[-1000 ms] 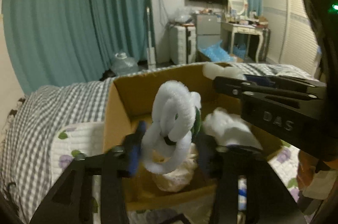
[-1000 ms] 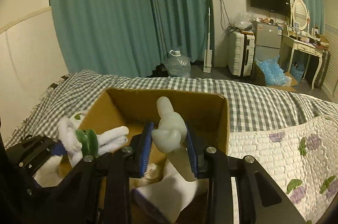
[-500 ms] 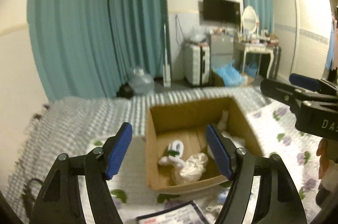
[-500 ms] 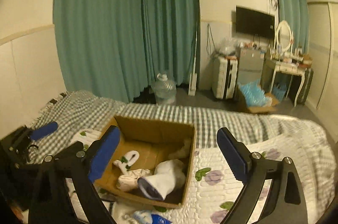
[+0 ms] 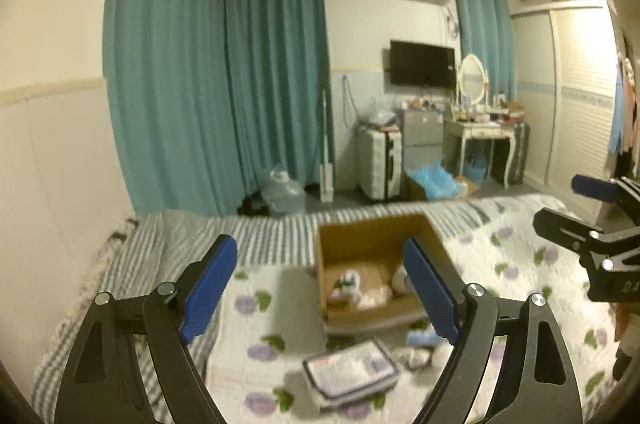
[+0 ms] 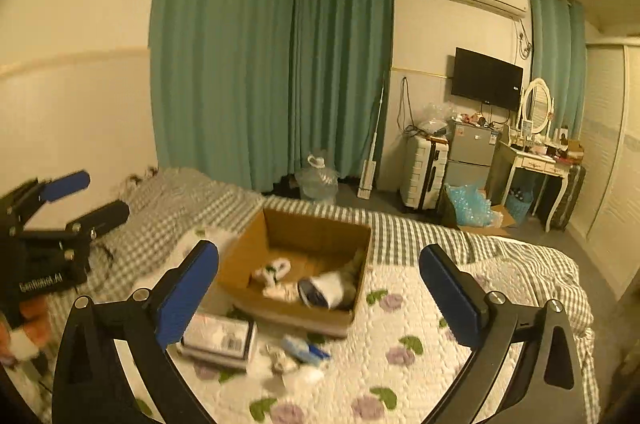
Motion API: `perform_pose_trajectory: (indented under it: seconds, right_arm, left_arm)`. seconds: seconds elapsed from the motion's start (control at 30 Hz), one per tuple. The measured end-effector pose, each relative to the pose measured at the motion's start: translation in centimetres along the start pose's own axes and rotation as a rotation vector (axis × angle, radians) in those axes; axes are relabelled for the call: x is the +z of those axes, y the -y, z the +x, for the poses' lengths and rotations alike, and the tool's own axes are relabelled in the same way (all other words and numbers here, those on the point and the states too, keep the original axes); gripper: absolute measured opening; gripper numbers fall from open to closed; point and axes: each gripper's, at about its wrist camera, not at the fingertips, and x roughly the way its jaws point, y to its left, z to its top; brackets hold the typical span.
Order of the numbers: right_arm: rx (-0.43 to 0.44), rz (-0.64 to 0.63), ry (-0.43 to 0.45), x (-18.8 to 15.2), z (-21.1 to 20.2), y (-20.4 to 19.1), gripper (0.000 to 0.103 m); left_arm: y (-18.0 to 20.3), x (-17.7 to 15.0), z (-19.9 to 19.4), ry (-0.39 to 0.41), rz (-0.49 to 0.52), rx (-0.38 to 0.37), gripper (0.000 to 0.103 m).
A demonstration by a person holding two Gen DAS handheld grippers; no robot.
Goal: Organize soft objects
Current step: 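Grasp the navy-and-white pad pack with the left gripper while the right grasps white cotton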
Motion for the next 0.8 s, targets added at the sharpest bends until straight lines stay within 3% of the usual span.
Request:
perform_pose_trajectory:
  seconds: [0.13, 0.23, 0.33, 0.53, 0.73, 0.8]
  right_arm:
    - [0.027, -0.024, -0.074, -4.6, 1.8, -1.4, 0.101]
    - [0.037, -0.005, -0.175, -8.2, 5.4, -1.7, 0.101]
    - [0.024, 0.028, -0.264, -11.8, 8.8, -1.7, 0.101]
    - [0.036, 0.086, -0.397, -16.4, 14.0, -0.8, 0.088]
    - [0.047, 0.102, -0.477, -18.2, 17.8, -0.1, 0.064]
    - [0.045, 0.103, -0.503, -18.7, 18.8, 0.1, 0.043]
  left_arm:
    - [-0.4, -2.9, 0.4, -0.074, -0.016, -0.02, 0.086]
    - [-1.6, -6.0, 2.5, -0.196, -0.066, -0.044, 0.086]
    - [-1.8, -8.6, 4.5, -0.26, -0.076, -0.035, 0.086]
    - [-0.8, -14.0, 7.8, -0.35, -0.01, -0.037, 0.086]
    - [0.2, -18.4, 10.3, -0.428, 0.038, -0.092, 0.086]
    - [0.4, -19.4, 11.2, -0.458, 0.046, -0.104, 0.086]
